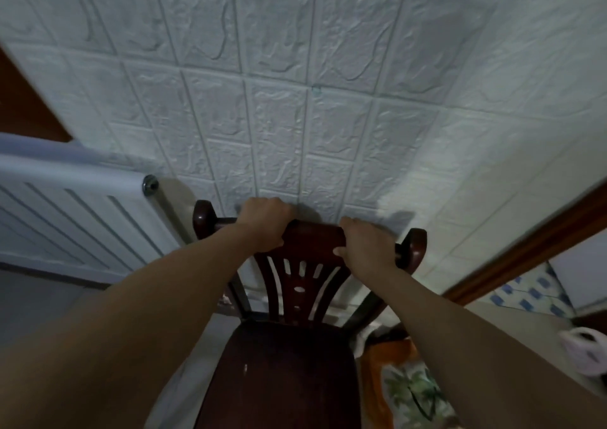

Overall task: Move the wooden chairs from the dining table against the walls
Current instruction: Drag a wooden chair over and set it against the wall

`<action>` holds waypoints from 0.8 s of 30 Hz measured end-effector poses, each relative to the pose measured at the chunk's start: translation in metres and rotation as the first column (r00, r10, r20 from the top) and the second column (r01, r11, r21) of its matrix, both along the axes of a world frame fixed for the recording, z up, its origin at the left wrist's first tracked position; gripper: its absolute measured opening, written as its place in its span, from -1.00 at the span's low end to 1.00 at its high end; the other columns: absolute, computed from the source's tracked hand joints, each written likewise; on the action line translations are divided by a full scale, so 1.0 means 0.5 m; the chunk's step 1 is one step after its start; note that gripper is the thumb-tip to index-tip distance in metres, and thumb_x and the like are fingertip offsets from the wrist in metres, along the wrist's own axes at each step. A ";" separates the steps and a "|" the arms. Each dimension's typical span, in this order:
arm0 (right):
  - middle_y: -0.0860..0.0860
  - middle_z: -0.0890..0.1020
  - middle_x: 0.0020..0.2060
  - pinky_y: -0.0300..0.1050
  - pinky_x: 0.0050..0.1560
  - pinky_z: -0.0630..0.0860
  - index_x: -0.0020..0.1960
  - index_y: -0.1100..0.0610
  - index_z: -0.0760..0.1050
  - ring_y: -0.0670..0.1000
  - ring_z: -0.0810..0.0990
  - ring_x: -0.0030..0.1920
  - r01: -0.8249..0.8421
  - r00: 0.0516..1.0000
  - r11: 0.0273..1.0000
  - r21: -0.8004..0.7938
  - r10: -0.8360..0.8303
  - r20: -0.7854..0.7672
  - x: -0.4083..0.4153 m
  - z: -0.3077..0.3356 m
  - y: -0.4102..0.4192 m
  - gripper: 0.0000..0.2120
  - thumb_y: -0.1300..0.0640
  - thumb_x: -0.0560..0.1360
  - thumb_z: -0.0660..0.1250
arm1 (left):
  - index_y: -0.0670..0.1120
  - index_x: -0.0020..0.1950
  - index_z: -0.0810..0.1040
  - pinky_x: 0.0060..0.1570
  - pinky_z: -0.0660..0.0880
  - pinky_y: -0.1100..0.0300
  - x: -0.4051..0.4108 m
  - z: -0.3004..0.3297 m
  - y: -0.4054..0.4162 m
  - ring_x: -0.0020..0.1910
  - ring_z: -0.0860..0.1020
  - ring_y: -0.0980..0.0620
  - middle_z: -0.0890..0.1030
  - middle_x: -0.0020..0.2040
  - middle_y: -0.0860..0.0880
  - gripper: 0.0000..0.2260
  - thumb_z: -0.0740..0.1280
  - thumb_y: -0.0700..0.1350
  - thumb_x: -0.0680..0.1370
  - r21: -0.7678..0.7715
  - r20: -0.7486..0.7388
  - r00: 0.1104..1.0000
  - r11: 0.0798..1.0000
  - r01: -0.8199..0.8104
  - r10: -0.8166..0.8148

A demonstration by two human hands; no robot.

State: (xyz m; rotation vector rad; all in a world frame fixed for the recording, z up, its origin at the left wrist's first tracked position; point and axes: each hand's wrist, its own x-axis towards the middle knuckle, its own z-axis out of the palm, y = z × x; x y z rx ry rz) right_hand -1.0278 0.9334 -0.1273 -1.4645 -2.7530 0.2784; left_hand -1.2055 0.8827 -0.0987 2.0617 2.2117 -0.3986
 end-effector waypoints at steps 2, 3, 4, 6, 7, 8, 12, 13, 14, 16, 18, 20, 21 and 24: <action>0.09 0.59 0.08 -0.02 0.02 0.45 0.15 0.14 0.42 0.10 0.57 0.08 0.021 1.000 1.000 -0.007 -0.021 0.010 -0.010 -0.007 0.008 -0.72 0.05 0.51 0.35 | 0.01 0.36 0.43 0.03 0.47 0.02 -0.004 -0.008 0.009 0.19 0.54 -0.15 0.54 0.23 -0.13 -0.56 0.38 -0.05 0.49 0.013 -0.002 1.000 1.000 -0.022 0.022; 0.09 0.59 0.10 -0.01 0.05 0.44 0.16 0.14 0.42 0.11 0.56 0.11 0.031 0.999 1.000 -0.001 -0.031 0.018 -0.014 -0.009 0.010 -0.72 0.06 0.51 0.34 | 0.01 0.35 0.43 0.02 0.47 0.03 -0.005 -0.014 0.011 0.19 0.54 -0.15 0.54 0.22 -0.12 -0.57 0.38 -0.05 0.49 0.023 0.003 0.999 0.999 -0.033 0.032; 0.09 0.57 0.12 0.00 0.08 0.42 0.18 0.15 0.41 0.11 0.54 0.14 0.040 0.999 0.999 0.015 -0.041 0.030 -0.018 -0.012 0.009 -0.71 0.06 0.52 0.34 | 0.02 0.35 0.44 -0.01 0.45 0.04 -0.005 -0.022 0.010 0.19 0.54 -0.14 0.55 0.22 -0.11 -0.58 0.37 -0.06 0.50 0.040 0.017 0.999 0.998 -0.044 0.044; 0.09 0.54 0.18 0.03 0.16 0.39 0.23 0.14 0.38 0.11 0.49 0.21 0.057 0.996 0.997 0.050 -0.060 0.064 -0.021 -0.020 0.002 -0.66 0.06 0.52 0.33 | 0.03 0.34 0.44 -0.05 0.42 0.06 -0.006 -0.035 0.003 0.18 0.55 -0.12 0.57 0.21 -0.08 -0.59 0.36 -0.09 0.50 0.083 0.068 0.995 0.994 -0.073 0.067; 0.10 0.51 0.22 0.04 0.21 0.36 0.27 0.14 0.35 0.12 0.46 0.24 0.062 0.994 0.996 0.071 -0.068 0.082 -0.019 -0.023 -0.001 -0.62 0.06 0.52 0.33 | 0.04 0.36 0.42 -0.03 0.42 0.05 -0.004 -0.039 -0.001 0.18 0.55 -0.11 0.58 0.21 -0.06 -0.58 0.35 -0.09 0.51 0.110 0.087 0.993 0.990 -0.088 0.078; 0.11 0.48 0.25 0.05 0.25 0.33 0.31 0.14 0.32 0.13 0.42 0.27 0.061 0.992 0.994 0.092 -0.071 0.107 -0.016 -0.028 -0.010 -0.57 0.07 0.50 0.34 | 0.03 0.38 0.39 0.01 0.43 0.04 -0.003 -0.046 -0.009 0.19 0.54 -0.10 0.57 0.22 -0.05 -0.57 0.35 -0.08 0.52 0.132 0.090 0.992 0.986 -0.103 0.092; 0.17 0.34 0.37 0.10 0.42 0.18 0.45 0.16 0.14 0.18 0.30 0.36 0.060 0.982 0.995 0.082 -0.074 0.176 -0.011 -0.023 -0.034 -0.29 0.04 0.42 0.40 | -0.01 0.43 0.30 0.12 0.41 0.03 0.000 -0.050 -0.031 0.22 0.49 -0.11 0.52 0.25 -0.09 -0.54 0.30 -0.10 0.54 0.149 0.103 0.987 0.980 -0.135 0.120; 0.18 0.29 0.40 0.13 0.45 0.13 0.48 0.16 0.07 0.19 0.25 0.40 0.070 0.979 0.997 0.041 -0.077 0.188 -0.011 -0.016 -0.038 -0.22 0.01 0.41 0.40 | -0.02 0.44 0.28 0.15 0.40 0.02 0.000 -0.047 -0.035 0.24 0.47 -0.12 0.50 0.26 -0.10 -0.53 0.30 -0.12 0.54 0.131 0.125 0.984 0.981 -0.145 0.129; 0.19 0.23 0.43 0.16 0.47 0.08 0.51 0.17 -0.01 0.20 0.19 0.44 0.078 0.976 0.997 -0.004 -0.076 0.204 -0.011 -0.007 -0.043 -0.15 -0.01 0.41 0.40 | -0.02 0.46 0.26 0.18 0.39 0.00 -0.002 -0.043 -0.041 0.27 0.45 -0.13 0.48 0.28 -0.12 -0.50 0.30 -0.13 0.54 0.108 0.143 0.980 0.982 -0.158 0.142; 0.22 0.05 0.50 0.20 0.50 -0.01 0.54 0.16 -0.19 0.23 0.01 0.51 0.076 0.972 0.992 -0.102 -0.051 0.231 -0.010 0.011 -0.054 -0.04 0.01 0.42 0.40 | -0.01 0.49 0.19 0.28 0.33 -0.08 -0.006 -0.036 -0.056 0.34 0.38 -0.15 0.42 0.34 -0.13 -0.44 0.30 -0.11 0.52 0.062 0.167 0.969 0.979 -0.194 0.182; 0.23 -0.16 0.53 0.21 0.52 -0.07 0.54 0.16 -0.33 0.24 -0.18 0.54 0.058 0.969 0.980 -0.192 -0.009 0.249 -0.005 0.027 -0.070 0.03 0.07 0.43 0.41 | 0.02 0.52 0.11 0.34 0.27 -0.14 -0.008 -0.030 -0.080 0.43 0.26 -0.16 0.30 0.44 -0.12 -0.37 0.31 -0.08 0.51 0.029 0.178 0.959 0.973 -0.227 0.218; 0.26 -0.28 0.52 0.21 0.52 -0.10 0.53 0.14 -0.38 0.24 -0.28 0.53 0.034 0.963 0.969 -0.244 0.034 0.269 0.000 0.043 -0.088 0.05 0.11 0.44 0.41 | 0.03 0.55 0.01 0.38 0.21 -0.16 -0.004 -0.017 -0.109 0.51 0.12 -0.15 0.14 0.53 -0.11 -0.30 0.31 -0.05 0.51 -0.019 0.166 0.954 0.968 -0.250 0.250; 0.26 -0.30 0.51 0.21 0.52 -0.11 0.54 0.13 -0.37 0.25 -0.30 0.52 0.015 0.958 0.966 -0.260 0.061 0.279 0.002 0.050 -0.096 0.04 0.11 0.45 0.40 | 0.03 0.56 -0.03 0.40 0.19 -0.17 -0.001 -0.007 -0.126 0.54 0.05 -0.15 0.06 0.56 -0.11 -0.29 0.31 -0.03 0.52 -0.049 0.155 0.950 0.963 -0.265 0.270; 0.26 -0.22 0.52 0.21 0.52 -0.04 0.56 0.12 -0.23 0.25 -0.21 0.53 -0.086 0.946 0.947 -0.308 0.174 0.272 0.001 0.076 -0.129 -0.02 0.05 0.44 0.42 | 0.02 0.57 -0.05 0.42 0.16 -0.18 0.010 0.029 -0.192 0.56 -0.03 -0.14 -0.01 0.58 -0.09 -0.28 0.30 0.01 0.54 -0.083 0.111 0.934 0.939 -0.333 0.340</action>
